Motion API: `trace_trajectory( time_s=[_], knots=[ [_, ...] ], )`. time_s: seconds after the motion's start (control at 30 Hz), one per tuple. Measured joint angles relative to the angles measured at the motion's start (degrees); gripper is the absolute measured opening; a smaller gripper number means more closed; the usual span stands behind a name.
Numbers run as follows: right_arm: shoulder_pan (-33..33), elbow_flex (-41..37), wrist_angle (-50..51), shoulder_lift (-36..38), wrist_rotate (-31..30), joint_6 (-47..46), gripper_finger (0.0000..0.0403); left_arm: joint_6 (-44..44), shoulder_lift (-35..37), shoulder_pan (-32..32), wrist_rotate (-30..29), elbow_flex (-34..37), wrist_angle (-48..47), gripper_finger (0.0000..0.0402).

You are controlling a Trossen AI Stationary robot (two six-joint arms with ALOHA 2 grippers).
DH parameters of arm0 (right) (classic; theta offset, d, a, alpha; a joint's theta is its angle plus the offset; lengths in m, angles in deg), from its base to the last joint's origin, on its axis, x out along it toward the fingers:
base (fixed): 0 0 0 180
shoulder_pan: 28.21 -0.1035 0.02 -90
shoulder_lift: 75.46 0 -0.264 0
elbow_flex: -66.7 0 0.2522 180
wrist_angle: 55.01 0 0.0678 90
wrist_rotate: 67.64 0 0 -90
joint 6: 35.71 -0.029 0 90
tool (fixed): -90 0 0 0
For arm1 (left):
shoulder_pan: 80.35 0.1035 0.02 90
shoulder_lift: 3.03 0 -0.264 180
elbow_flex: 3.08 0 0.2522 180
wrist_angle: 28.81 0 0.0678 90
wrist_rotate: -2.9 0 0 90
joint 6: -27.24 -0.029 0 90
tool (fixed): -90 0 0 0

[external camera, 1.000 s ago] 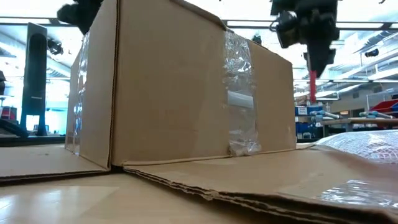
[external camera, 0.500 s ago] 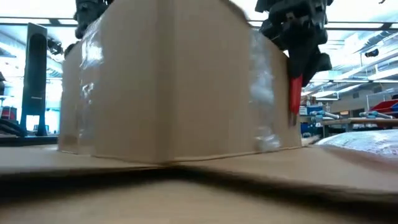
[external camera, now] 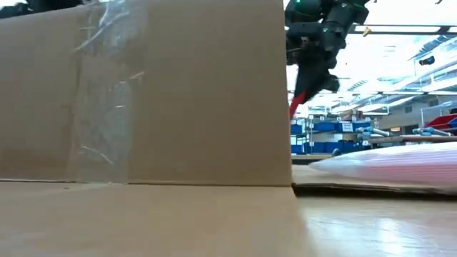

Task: Unpack boxes
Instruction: Break down cardboard box until it is fully flat

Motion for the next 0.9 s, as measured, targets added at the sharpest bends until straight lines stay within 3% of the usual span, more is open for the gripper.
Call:
trace_trajectory(
  time_s=[0.1, 0.27, 0.37, 0.5, 0.7, 0.9],
  knots=[
    [1.0, 0.0, -3.6, 0.0, -1.6, 3.8, 0.0132, 3.5, 0.0, -3.5, -2.8, -1.4, -4.5, 0.0156],
    [1.8, 0.0, -1.2, 3.5, -3.1, 9.2, 0.0132, 5.8, 0.1, -5.9, -15.1, -12.1, -12.8, 0.0156],
    [0.9, 0.0, 3.6, 9.9, -2.7, 11.5, 0.0132, 2.6, 0.0, -6.3, -24.4, -19.3, -10.1, 0.0156],
    [-4.5, -0.1, 3.6, 20.0, -2.1, 10.3, 0.0132, -6.3, 0.1, -6.5, -35.2, -23.3, 1.8, 0.0156],
    [-15.6, -11.7, -16.9, 29.8, -12.2, 10.7, 0.0133, -29.0, -3.6, -6.5, -34.1, -23.2, 15.7, 0.0156],
    [-20.5, -24.0, -34.4, 29.2, -17.9, 9.8, 0.0132, -34.2, -10.5, -6.5, -25.5, -23.2, 19.7, 0.0156]
  ],
)
